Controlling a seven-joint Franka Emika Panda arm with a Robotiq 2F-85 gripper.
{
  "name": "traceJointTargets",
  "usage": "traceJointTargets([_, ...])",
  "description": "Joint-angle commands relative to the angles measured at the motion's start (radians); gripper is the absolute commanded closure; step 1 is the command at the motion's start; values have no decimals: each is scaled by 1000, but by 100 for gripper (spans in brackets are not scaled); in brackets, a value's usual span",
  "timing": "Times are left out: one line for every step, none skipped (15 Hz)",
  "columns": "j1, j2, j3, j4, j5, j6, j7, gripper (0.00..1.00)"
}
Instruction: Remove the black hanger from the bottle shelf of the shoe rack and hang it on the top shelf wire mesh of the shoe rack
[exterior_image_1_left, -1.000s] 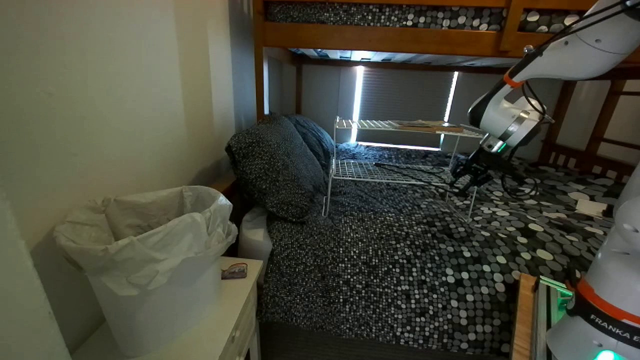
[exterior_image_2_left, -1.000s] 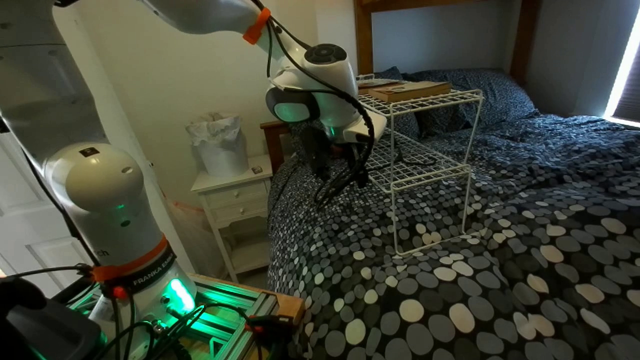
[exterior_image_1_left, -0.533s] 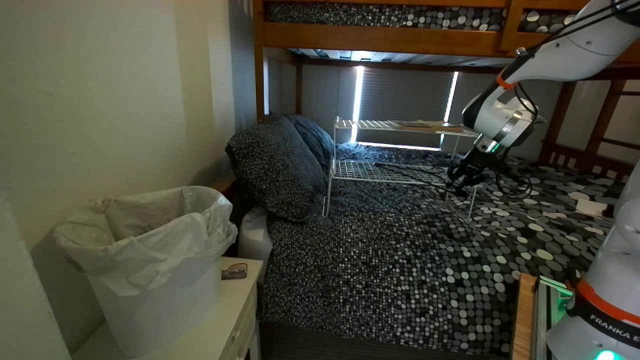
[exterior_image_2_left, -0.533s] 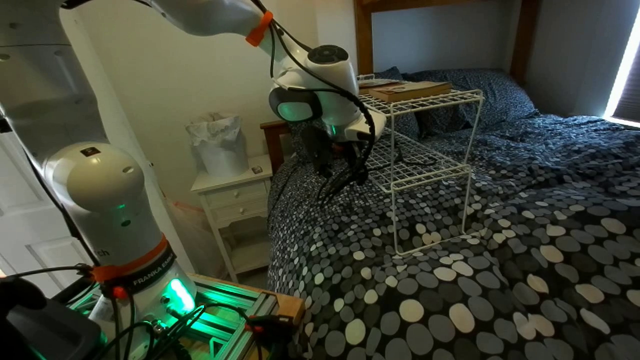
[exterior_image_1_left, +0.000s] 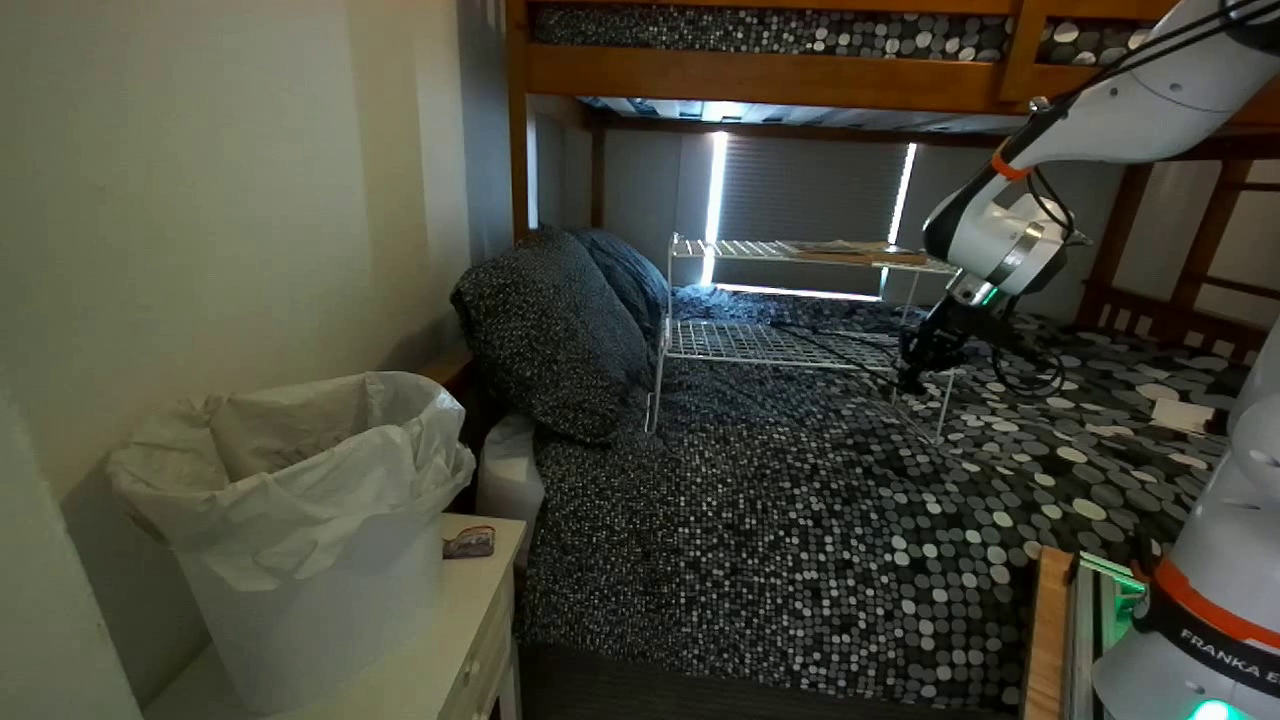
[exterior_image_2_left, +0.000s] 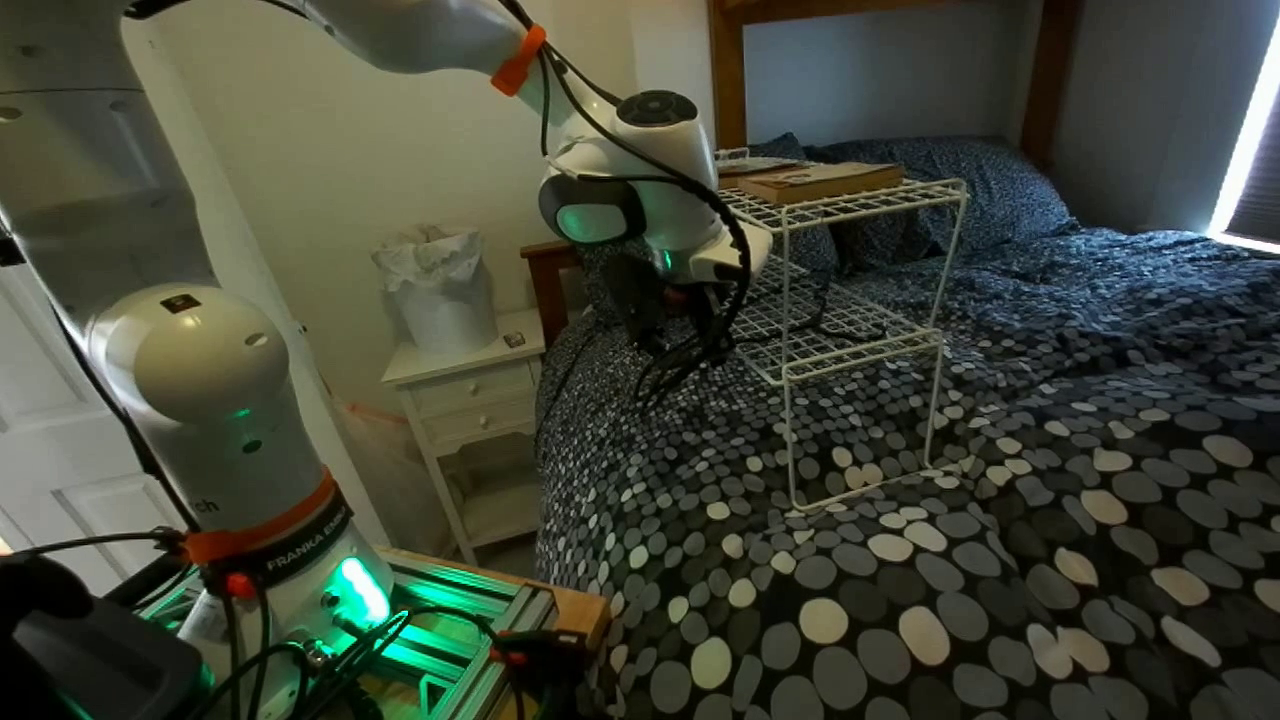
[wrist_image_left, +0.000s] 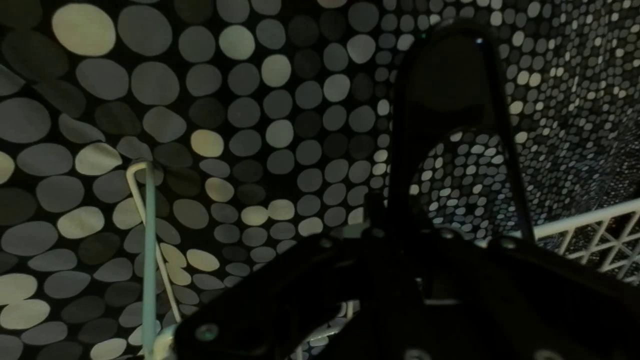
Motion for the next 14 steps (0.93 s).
traceJointTargets([0,-42,0,-37,-67,28,44,97])
traceJointTargets([3,-63,4,-54,-74,54,34,97])
traceJointTargets([4,-85,6,-71,-87,70,18,97])
traceJointTargets([5,-100,10,-85,-102,91,14,97])
traceJointTargets([7,-116,18,-102,-117,120,14,97])
traceJointTargets([13,-143,28,-126,-107,165,-21,97])
traceJointTargets([17,-168,36,-146,-102,189,-49,97])
traceJointTargets([25,-190,44,-161,-85,209,-90,97])
traceJointTargets([33,-217,50,-182,-79,219,-122,97])
traceJointTargets([40,-231,57,-193,-77,229,-142,97])
traceJointTargets([50,-244,62,-205,-72,237,-161,97])
traceJointTargets([55,-260,67,-218,-77,236,-175,97])
traceJointTargets([64,-272,73,-229,-78,228,-190,97])
traceJointTargets([72,-280,79,-239,-84,210,-203,97])
